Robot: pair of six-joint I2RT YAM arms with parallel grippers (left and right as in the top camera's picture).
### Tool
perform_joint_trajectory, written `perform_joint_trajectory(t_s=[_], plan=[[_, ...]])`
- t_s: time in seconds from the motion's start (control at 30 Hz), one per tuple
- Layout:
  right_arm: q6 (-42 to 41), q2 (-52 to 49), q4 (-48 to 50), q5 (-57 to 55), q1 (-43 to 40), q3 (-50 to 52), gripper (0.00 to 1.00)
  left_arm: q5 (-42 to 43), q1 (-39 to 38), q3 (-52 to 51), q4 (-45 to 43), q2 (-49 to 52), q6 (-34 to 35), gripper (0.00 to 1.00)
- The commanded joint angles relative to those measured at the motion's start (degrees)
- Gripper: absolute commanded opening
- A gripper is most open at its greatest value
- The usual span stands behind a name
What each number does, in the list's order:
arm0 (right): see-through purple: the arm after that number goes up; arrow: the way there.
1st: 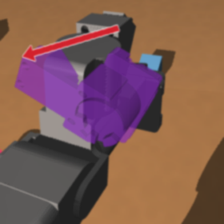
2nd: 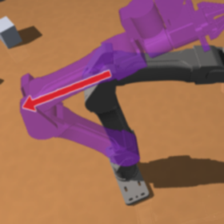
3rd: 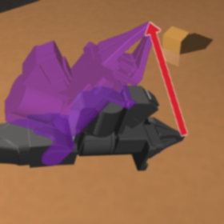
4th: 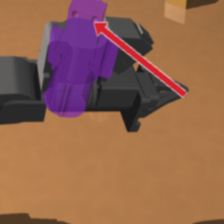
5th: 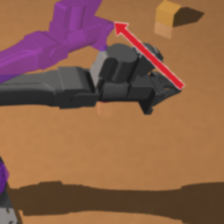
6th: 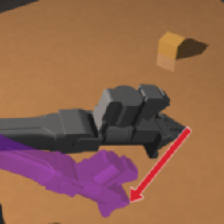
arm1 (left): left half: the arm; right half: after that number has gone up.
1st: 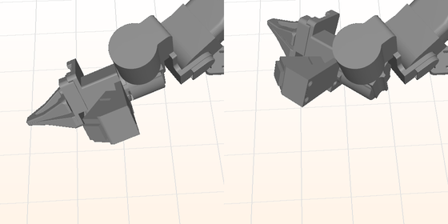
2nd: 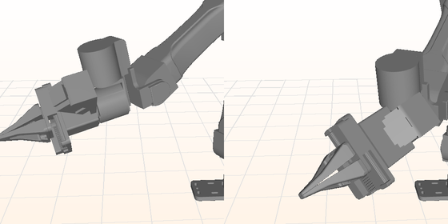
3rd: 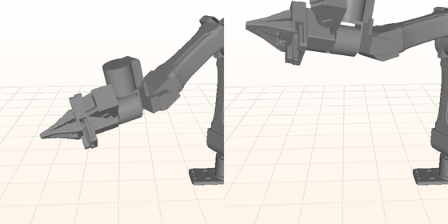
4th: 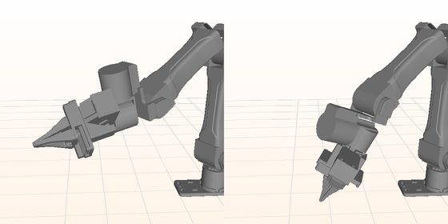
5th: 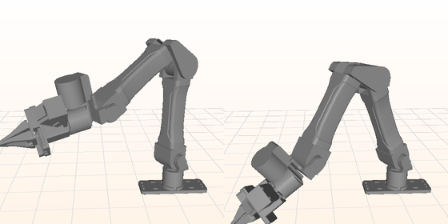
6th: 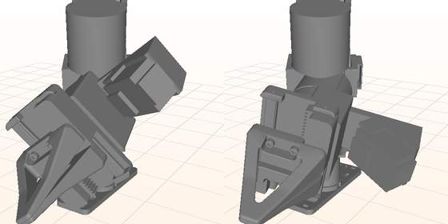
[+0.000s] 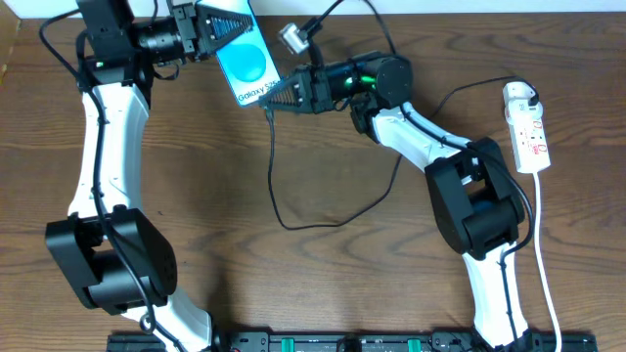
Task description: Plug charger to phone and switch on socket
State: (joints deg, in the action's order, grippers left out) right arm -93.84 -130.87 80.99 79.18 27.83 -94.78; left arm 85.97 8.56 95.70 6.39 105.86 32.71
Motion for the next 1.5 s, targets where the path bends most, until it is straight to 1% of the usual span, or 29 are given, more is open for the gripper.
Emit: perform_joint_trajectory(t_s=[0.0,0.1,0.17,0.3,0.5,0.67,0.77,0.87,0.97,1.07,1.13,1.27,1.47], plan=[[1.1,0.3,0.4,-5.7,-1.4,-1.2,0.31,4.1,-0.7,0.0,0.0,-1.4,-1.0,0.08],[1.1,0.3,0.4,-5.6,-1.4,-1.2,0.49,4.0,-0.7,0.0,0.0,-1.4,-1.0,0.07],[1.1,0.3,0.4,-5.4,-1.4,-1.2,0.54,4.1,-0.6,0.0,0.0,-1.4,-1.0,0.07],[1.1,0.3,0.4,-5.0,-1.6,-1.2,0.7,4.0,-0.6,0.0,-0.1,-1.4,-1.0,0.07],[1.1,0.3,0.4,-3.6,-1.9,-1.2,0.83,4.0,0.9,0.0,-0.1,-1.4,-1.0,0.07],[1.1,0.3,0.4,-2.0,-2.7,-1.2,0.92,4.0,4.7,0.0,-0.1,-1.4,-0.2,0.07],[1.1,0.3,-0.1,-0.9,-3.1,-1.2,0.99,4.0,7.6,0.0,-0.1,-1.4,1.5,0.08],[1.2,0.3,-3.6,-0.7,-3.5,-1.2,0.99,4.0,11.3,0.0,-0.1,-1.4,3.9,0.07],[3.7,0.3,-10.0,-0.7,-3.5,-1.2,0.99,4.0,15.0,0.0,0.0,-1.4,5.9,0.08],[7.8,0.3,-19.6,-1.6,-3.3,-1.2,0.99,4.0,18.5,0.0,0.0,-1.4,8.0,0.07],[11.9,0.3,-27.9,-2.8,-3.0,-1.2,0.99,4.0,20.4,0.0,0.0,-1.4,9.2,0.08],[18.9,0.3,-42.9,-7.5,-2.0,-1.2,0.99,4.1,23.3,0.0,0.0,-1.4,9.7,0.07],[26.5,0.3,-56.8,-15.6,1.2,-1.4,0.99,4.1,25.7,0.0,0.0,-1.4,9.6,0.07]])
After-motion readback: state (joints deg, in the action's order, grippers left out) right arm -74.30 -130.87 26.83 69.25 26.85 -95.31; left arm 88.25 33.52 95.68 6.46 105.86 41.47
